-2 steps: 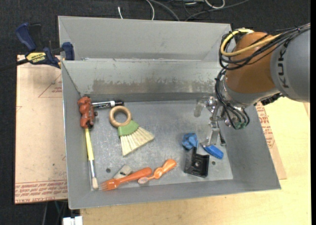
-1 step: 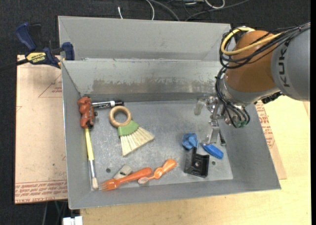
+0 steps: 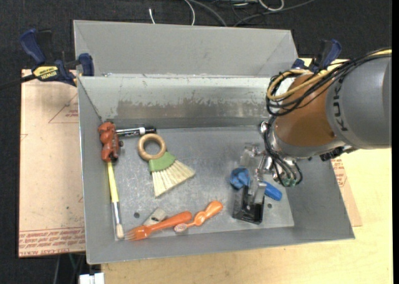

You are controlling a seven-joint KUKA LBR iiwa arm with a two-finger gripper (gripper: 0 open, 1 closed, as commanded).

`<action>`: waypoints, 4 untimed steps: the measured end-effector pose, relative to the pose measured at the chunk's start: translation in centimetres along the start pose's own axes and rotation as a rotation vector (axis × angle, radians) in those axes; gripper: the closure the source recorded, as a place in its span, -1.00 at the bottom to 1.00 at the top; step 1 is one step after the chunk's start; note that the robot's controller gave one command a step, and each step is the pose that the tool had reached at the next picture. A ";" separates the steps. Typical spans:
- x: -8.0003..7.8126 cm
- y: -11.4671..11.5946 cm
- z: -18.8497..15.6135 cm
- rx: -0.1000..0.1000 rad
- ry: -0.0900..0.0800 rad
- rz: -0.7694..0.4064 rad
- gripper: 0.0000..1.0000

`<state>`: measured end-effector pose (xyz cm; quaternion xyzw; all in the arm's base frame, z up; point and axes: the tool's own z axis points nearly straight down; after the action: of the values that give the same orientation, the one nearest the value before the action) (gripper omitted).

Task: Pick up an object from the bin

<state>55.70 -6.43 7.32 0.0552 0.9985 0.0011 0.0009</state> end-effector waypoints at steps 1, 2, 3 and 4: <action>0.7 0.0 -5.0 -0.001 -0.015 0.094 -1.00; 3.0 1.6 -2.5 -0.002 0.009 0.112 -1.00; 2.7 0.8 0.3 -0.002 -0.014 0.143 -1.00; 3.6 0.9 0.1 -0.004 -0.013 0.256 1.00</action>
Offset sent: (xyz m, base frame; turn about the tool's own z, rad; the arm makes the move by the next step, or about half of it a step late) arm -0.0273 0.0180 0.0268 0.1142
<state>52.26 -5.11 7.21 0.1823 0.9832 0.0028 0.0073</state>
